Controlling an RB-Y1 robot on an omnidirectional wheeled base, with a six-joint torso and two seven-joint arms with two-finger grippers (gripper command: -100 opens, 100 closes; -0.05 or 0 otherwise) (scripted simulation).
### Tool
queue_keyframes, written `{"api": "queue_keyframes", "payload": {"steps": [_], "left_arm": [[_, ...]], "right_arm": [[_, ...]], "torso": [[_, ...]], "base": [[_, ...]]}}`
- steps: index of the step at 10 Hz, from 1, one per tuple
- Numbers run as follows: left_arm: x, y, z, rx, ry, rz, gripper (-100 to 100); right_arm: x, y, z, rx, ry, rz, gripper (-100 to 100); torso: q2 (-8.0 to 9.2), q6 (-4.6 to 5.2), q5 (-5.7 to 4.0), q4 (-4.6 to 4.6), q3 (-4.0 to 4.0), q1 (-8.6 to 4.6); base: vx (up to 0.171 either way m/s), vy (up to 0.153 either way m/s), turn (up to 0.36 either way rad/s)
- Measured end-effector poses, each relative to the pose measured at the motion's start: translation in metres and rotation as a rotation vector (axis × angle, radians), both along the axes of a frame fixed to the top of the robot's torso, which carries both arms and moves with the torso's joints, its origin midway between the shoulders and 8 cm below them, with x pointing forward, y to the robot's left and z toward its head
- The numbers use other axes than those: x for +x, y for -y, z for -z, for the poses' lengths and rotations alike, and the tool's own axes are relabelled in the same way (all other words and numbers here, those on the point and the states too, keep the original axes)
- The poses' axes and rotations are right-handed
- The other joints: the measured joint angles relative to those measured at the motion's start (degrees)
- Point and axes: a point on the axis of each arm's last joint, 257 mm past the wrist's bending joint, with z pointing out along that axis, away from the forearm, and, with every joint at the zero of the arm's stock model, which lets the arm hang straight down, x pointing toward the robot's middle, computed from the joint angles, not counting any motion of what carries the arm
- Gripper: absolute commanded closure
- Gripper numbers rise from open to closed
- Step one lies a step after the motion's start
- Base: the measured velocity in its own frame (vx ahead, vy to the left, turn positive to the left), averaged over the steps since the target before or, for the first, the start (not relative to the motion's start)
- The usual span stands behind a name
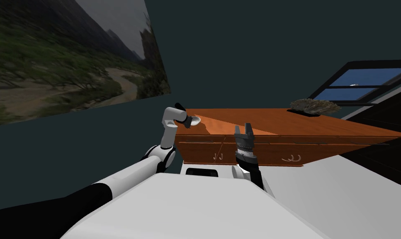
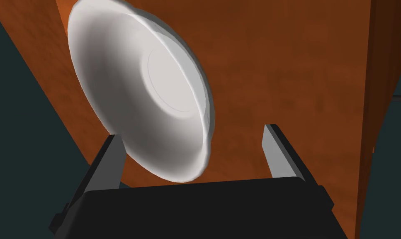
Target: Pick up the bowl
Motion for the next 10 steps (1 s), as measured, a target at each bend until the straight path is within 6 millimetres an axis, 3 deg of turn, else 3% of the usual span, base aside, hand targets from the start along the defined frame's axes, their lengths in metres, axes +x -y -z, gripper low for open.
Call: {"api": "queue_keyframes", "payload": {"steps": [6,7,8,10], "left_arm": [[-0.021,-0.009,0.014,0.044,-0.13,-0.019,-100],[-0.022,-0.009,0.014,0.046,-0.133,-0.02,0],[-0.022,-0.009,0.014,0.045,-0.133,-0.02,-100],[-0.017,-0.009,0.022,0.045,-0.135,-0.022,-100]], "right_arm": [[0.0,0.0,0.0,0.0,0.0,0.0,0],[0.0,0.0,0.0,0.0,0.0,0.0,0],[0.0,0.0,0.0,0.0,0.0,0.0,0],[0.0,0.0,0.0,0.0,0.0,0.0,0]], "torso": [[0.13,0.0,-0.01,0.03,0.07,-0.06],[0.18,-0.01,-0.02,0.04,0.1,-0.09],[0.2,0.0,-0.02,0.05,0.12,-0.1],[0.21,0.0,-0.02,0.04,0.12,-0.11]], "base": [[0.03,0.016,-0.04],[0.0,0.0,0.0],[0.002,0.001,-0.014],[0.0,0.001,-0.005]]}}
